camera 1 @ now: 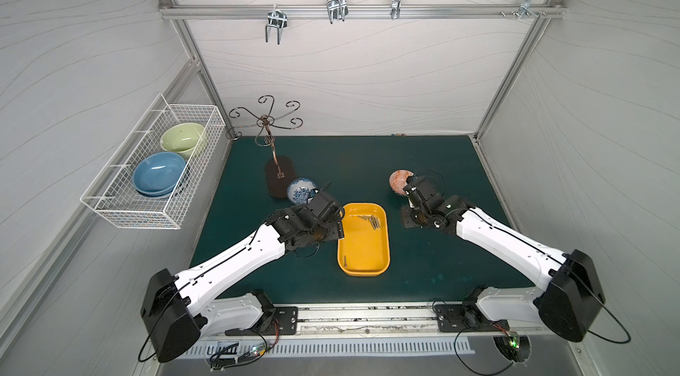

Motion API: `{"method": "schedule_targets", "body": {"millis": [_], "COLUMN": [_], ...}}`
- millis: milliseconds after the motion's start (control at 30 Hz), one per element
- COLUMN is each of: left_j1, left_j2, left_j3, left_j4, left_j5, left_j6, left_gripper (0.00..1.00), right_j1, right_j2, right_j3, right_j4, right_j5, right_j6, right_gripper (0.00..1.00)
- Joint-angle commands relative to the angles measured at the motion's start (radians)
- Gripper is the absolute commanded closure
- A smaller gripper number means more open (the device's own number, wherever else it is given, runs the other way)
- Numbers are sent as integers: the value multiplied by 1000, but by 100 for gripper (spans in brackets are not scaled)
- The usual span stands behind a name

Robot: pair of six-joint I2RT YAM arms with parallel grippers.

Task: Take out the screws from the storage box
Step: Place the screw at the center of the board.

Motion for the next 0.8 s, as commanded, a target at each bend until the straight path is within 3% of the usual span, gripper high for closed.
{"method": "schedule_targets", "body": {"millis": [0, 267, 767], "left_j1": [-19, -58, -63], "left_j2": [56, 250, 627], "left_j3": [74, 135, 372], "left_j4": [56, 159, 119], "left_j5": [16, 93, 101], "left_j6": [20, 18, 9], "left_gripper": [27, 27, 29], "right_j1": [-35, -101, -120], "right_j2": [13, 66, 214], "right_j3": [-36, -122, -149], "right_j4": [82, 225, 367], "right_j5": [-19, -30, 7], "right_j6": [21, 25, -6], "right_gripper": [100, 100, 100]}}
